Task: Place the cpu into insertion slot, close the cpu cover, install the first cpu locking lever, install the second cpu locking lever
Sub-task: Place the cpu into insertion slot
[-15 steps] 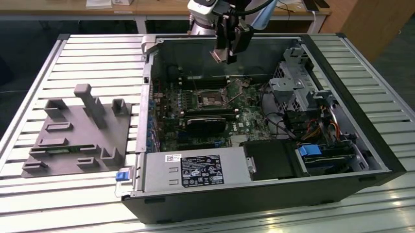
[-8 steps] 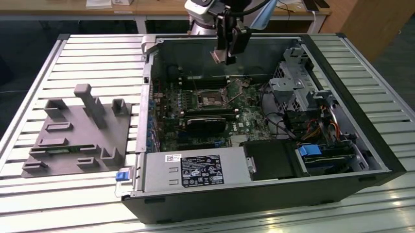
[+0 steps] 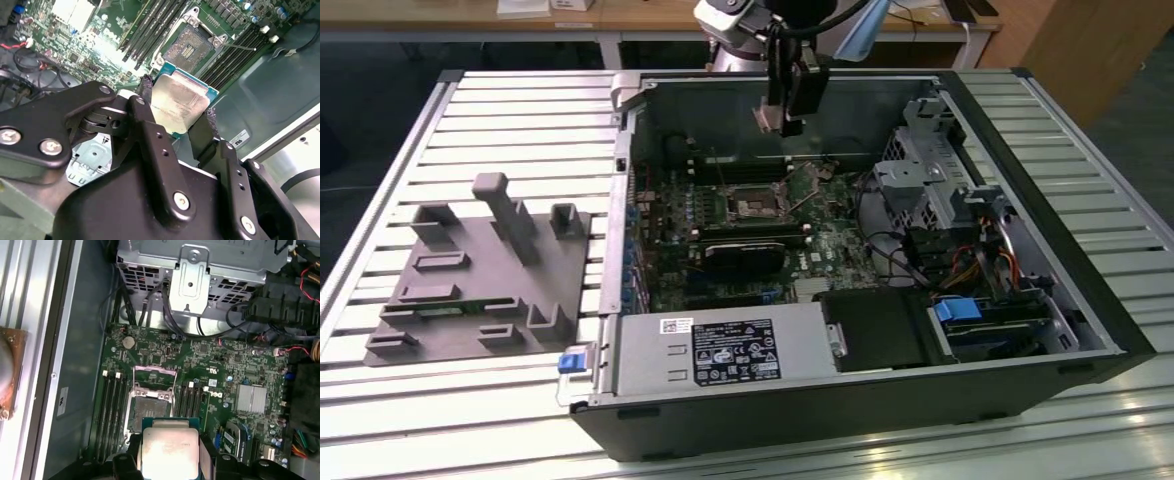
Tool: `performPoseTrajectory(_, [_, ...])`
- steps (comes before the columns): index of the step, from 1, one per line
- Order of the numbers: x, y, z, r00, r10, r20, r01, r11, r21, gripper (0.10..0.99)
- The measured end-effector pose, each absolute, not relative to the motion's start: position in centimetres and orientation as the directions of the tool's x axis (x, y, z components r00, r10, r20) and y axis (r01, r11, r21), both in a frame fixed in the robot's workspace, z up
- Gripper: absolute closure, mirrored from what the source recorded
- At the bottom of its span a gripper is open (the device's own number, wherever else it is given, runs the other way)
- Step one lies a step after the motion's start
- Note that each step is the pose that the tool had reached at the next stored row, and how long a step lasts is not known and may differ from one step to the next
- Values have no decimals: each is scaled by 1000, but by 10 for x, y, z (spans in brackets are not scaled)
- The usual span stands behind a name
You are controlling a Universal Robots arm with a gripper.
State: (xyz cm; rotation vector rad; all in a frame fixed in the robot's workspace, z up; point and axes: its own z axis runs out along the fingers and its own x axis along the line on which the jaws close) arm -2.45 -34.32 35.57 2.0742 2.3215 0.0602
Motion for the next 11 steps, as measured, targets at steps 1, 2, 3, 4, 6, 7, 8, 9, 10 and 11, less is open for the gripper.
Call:
performPoseTrajectory(1, [-25, -343, 355, -107, 994, 5, 993, 107, 47, 545])
performPoseTrajectory(2, [-25, -343, 355, -104, 995, 5, 994, 103, 47, 545])
performPoseTrajectory(3, [-25, -343, 354, -101, 995, 5, 994, 101, 47, 545])
performPoseTrajectory(4, [-25, -343, 353, -100, 995, 5, 994, 99, 47, 545])
performPoseTrajectory(6, [-26, -343, 352, -98, 995, 5, 994, 97, 47, 545])
performPoseTrajectory(7, [-26, -343, 351, -97, 995, 4, 994, 96, 47, 545])
performPoseTrajectory(8, [-26, -343, 350, -96, 995, 4, 994, 96, 47, 545])
performPoseTrajectory(9, [-26, -343, 349, -95, 995, 4, 994, 95, 46, 545])
performPoseTrajectory(10, [-26, -343, 349, -95, 995, 3, 994, 95, 46, 545])
performPoseTrajectory(11, [-26, -343, 348, -95, 996, 3, 994, 94, 46, 545])
